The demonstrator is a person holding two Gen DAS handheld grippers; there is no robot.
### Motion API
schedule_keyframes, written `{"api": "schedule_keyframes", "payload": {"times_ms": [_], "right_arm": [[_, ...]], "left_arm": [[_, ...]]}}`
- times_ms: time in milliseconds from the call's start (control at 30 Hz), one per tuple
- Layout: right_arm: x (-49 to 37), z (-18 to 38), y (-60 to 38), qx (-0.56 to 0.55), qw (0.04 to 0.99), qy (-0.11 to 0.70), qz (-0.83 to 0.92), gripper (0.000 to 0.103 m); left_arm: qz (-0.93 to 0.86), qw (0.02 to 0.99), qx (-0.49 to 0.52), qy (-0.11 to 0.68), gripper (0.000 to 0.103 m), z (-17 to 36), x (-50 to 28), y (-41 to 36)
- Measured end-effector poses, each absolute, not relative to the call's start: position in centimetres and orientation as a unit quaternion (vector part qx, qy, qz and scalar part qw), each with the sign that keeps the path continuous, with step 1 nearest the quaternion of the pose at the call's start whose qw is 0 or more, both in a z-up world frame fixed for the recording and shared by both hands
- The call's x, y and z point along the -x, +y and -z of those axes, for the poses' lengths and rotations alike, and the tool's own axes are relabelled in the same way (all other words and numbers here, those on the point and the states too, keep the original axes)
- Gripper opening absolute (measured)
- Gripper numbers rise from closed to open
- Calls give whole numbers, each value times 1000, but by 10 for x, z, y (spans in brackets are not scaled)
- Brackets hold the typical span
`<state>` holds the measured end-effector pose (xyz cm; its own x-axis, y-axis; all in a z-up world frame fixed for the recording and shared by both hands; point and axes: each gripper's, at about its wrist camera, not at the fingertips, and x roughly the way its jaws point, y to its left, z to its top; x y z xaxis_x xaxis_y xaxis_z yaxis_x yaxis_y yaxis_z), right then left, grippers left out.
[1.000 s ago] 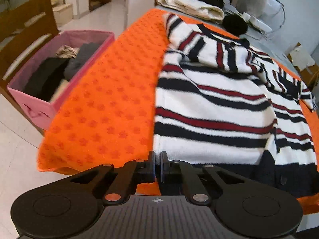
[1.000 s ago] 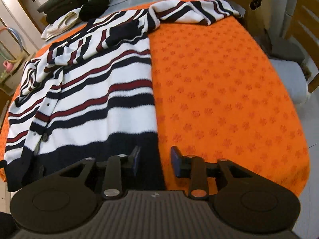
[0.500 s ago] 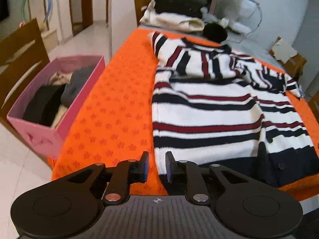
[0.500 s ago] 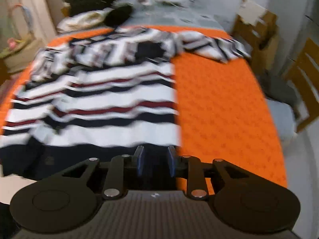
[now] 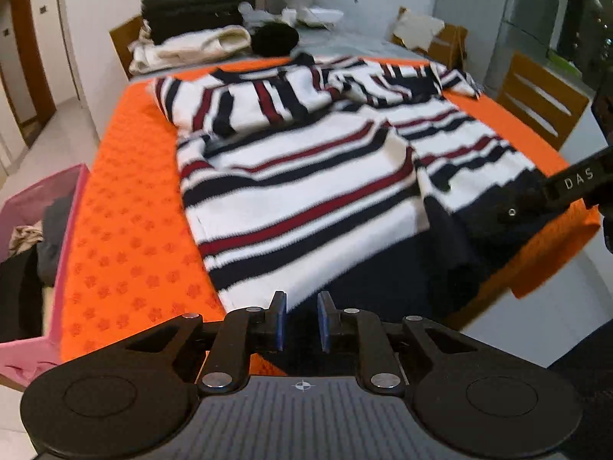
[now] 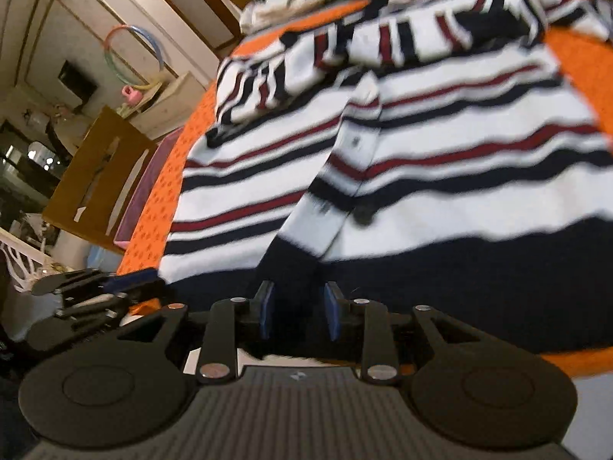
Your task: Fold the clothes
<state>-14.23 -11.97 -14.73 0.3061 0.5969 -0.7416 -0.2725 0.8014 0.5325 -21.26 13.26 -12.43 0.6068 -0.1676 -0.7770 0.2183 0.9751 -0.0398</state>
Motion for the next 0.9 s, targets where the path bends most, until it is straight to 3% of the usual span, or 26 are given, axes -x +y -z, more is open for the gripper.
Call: {"api": "schedule_keyframes", "payload": {"times_ms": [167,200,233,267,567,733,900], "right_arm": [[146,166,-110,-207,777,535,-257,34],[147,167,-111,-216,778,534,-252,30],[147,167,-112,-226,778,531,-249,11],[148,167,-113,-236,777,529,-247,4],[161,130,-150,-198,811,511,-206,4],[152,143,-175,-149,812,537,-176,3],[136,151,-170,-104,802,552,-205,8]], "left_arm": [[109,895,-17,431,20,133,214,139],[109,896,-16,431,20,133,214,139],[109,896,-17,430,21,133,214,139],[109,897,-19,429,21,134,215,140],[108,897,-10,429,21,134,214,142],[98,895,1,436,22,132,213,142],[74,899,8,431,35,115,210,141]]}}
